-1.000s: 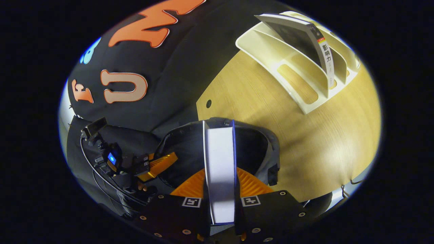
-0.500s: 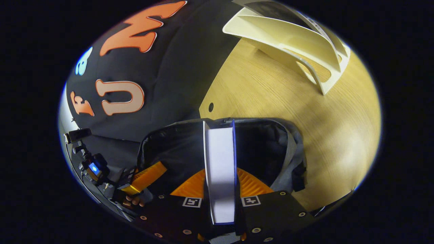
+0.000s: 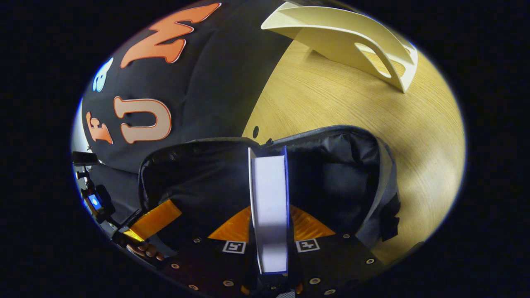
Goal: Open the schoolbag, grab two books from the bookshelf and put them into the schoolbag.
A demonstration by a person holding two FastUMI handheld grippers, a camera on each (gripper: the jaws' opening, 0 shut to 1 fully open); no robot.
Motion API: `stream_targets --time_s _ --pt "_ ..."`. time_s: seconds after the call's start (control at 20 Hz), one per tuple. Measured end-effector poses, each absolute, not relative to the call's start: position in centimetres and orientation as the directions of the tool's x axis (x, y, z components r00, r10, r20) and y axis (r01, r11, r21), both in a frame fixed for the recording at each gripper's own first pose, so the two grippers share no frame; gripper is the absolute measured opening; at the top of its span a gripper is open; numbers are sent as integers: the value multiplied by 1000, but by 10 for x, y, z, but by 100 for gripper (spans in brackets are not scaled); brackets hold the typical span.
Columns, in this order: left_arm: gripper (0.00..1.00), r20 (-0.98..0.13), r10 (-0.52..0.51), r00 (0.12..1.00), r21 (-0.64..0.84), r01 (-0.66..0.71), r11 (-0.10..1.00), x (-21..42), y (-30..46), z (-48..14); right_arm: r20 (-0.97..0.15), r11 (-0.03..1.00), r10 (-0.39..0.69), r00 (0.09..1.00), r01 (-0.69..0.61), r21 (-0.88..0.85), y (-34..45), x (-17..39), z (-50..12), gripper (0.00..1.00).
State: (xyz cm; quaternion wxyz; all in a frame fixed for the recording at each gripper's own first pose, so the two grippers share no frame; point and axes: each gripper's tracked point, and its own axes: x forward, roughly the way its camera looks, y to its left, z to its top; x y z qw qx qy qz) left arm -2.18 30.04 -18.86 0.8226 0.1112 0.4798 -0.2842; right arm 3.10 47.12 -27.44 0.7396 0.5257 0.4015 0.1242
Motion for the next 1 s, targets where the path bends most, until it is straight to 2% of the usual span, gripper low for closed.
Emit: stream_targets --time_s 0.1,0.2,0.25,0.3,0.35,0.45,0.75,1.0 --pt "5 -850 -365 379 -94 574 814 -26 306 -187 -483 437 626 612 238 868 476 25 -273 34" --pt "5 -846 -365 388 -89 573 815 -25 309 -186 -551 528 604 575 229 818 466 17 -277 44" --pt "5 -845 -365 392 -89 570 817 -24 309 -186 -578 569 594 560 214 794 462 13 -277 64" --pt "5 -843 -369 391 -95 567 818 -26 310 -186 -602 606 585 544 200 770 456 10 -276 58" --pt "5 -843 -369 391 -95 568 818 -28 310 -185 -634 647 571 522 190 739 450 4 -278 88" --pt "5 -842 -366 397 -88 569 818 -27 310 -185 -668 710 540 512 150 688 432 0 -278 97" --pt "5 -846 -350 401 -75 561 824 -31 315 -184 -772 859 424 472 61 509 356 -11 -273 99" --pt "5 -857 -320 404 -54 548 835 -31 310 -189 -800 915 354 485 -1 404 289 1 -230 98"
